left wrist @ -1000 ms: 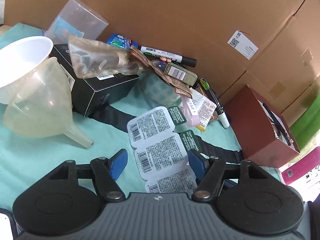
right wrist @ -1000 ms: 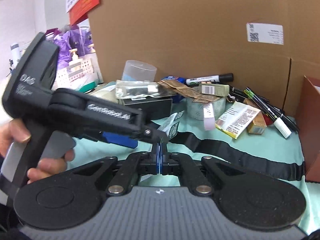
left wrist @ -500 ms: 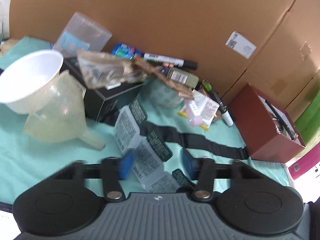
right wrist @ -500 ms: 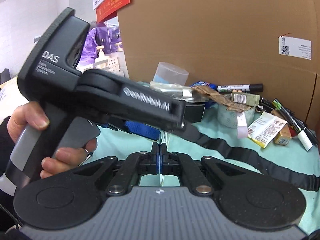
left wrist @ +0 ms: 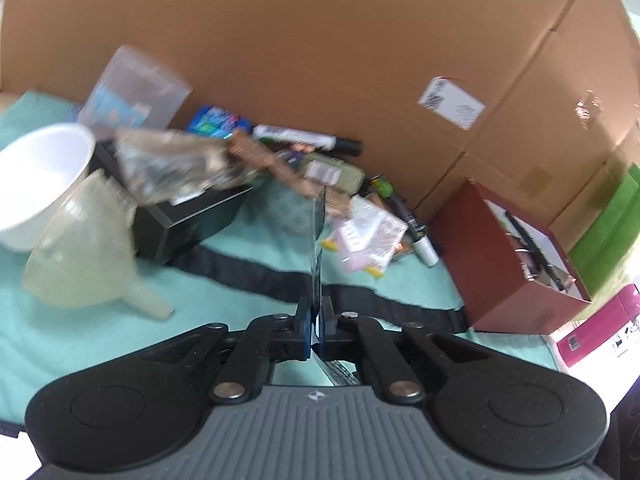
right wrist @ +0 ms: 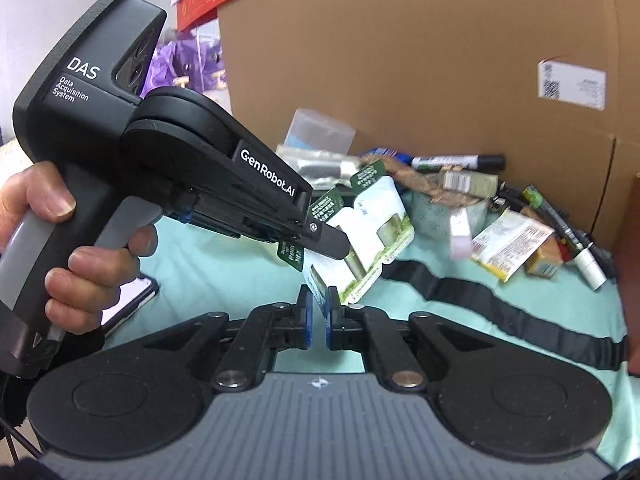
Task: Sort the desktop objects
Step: 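Carry the blister packs in the left gripper over the red box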
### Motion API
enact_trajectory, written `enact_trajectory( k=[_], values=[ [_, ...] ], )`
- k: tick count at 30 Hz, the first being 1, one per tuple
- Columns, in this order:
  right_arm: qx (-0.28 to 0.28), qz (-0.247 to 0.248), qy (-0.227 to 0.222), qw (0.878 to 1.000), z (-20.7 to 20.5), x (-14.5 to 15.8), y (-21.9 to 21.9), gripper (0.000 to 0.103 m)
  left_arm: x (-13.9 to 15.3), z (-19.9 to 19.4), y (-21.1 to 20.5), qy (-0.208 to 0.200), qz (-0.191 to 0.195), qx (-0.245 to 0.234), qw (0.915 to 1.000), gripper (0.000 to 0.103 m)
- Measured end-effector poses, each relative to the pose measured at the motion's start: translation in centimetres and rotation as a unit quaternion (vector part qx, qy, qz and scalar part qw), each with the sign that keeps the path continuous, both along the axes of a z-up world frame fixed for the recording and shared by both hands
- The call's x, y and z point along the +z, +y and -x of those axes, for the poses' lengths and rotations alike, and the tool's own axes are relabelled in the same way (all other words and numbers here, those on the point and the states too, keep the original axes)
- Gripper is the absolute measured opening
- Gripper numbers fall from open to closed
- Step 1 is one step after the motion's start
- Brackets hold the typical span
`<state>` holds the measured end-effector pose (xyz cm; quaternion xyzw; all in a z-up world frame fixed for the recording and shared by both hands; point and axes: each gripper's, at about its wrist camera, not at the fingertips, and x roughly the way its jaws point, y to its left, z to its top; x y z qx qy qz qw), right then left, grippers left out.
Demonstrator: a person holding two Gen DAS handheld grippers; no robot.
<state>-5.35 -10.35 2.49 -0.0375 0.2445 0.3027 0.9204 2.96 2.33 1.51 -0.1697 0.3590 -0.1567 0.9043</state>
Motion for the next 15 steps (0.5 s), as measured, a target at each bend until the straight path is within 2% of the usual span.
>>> enact_trajectory(
  k=[8, 15],
  values=[
    [-0.053, -0.025, -0.049, 0.997, 0.9, 2.2, -4.0, 0.003, 3.8, -0.6, -4.8, -0.050, 0.008, -0.055, 0.9972, 0.000],
    [-0.133, -0.043, -0.115, 0.983, 2.4, 4.8, -9.7, 0.003, 7.3, -1.6, -12.1, -0.100, 0.032, -0.130, 0.9860, 0.000]
  ],
)
